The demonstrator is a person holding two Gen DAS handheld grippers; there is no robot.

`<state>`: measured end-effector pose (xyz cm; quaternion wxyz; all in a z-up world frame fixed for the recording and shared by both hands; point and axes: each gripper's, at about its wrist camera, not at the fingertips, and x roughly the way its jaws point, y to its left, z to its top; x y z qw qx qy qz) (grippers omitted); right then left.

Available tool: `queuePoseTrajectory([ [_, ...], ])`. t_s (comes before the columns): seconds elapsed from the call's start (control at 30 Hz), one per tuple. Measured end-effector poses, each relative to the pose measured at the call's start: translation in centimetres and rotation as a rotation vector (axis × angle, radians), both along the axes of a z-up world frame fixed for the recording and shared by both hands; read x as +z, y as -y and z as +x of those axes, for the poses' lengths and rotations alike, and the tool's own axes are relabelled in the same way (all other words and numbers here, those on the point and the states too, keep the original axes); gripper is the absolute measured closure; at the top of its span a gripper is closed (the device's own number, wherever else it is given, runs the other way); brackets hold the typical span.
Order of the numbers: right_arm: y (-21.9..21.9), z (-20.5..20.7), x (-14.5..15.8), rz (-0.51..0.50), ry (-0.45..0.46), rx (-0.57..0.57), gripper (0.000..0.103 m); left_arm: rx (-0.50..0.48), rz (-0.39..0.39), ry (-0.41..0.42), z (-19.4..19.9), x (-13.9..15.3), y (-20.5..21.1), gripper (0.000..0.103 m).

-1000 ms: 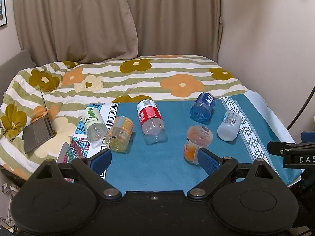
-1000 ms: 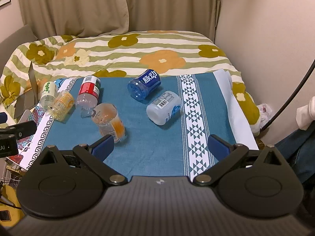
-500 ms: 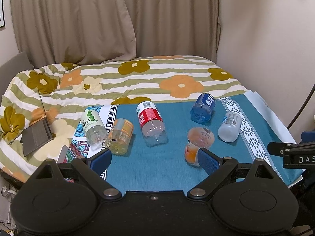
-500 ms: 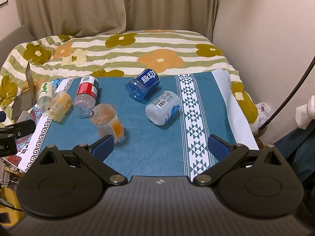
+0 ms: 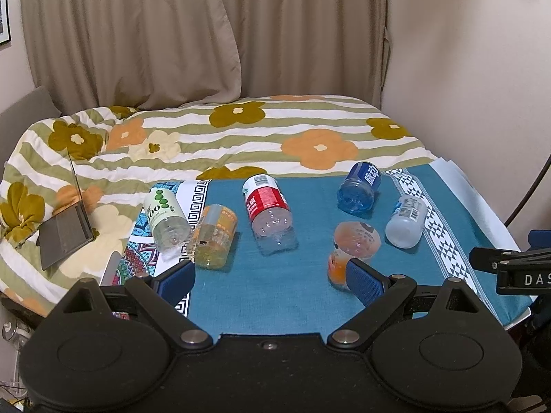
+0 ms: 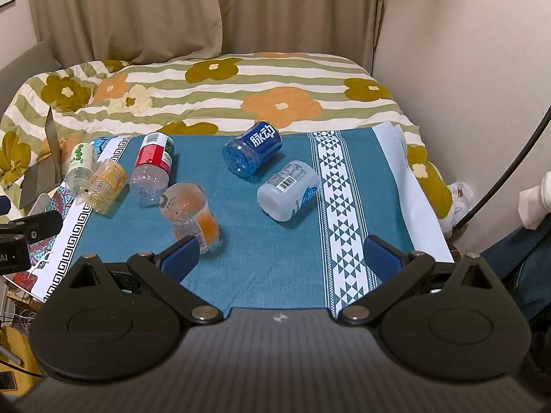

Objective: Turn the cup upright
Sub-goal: 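Open the left gripper and withdraw from the upright bottle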

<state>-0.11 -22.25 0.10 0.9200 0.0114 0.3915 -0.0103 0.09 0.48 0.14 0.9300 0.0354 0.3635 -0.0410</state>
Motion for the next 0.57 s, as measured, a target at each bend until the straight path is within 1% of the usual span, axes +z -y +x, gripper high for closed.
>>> queuePoseTrajectory([
  [0.3,-0.14,-0.02,0.02,-0.002,0.0,0.001,0.0,0.024,0.034,0.01,0.26,-0.1,-0.01,0.006],
  [0.57,-0.24,0.03,-0.01,-0.003,-0.002,0.002,0.0,0.034,0.014,0.009,0.52,-0.15,-0.46,0.006],
])
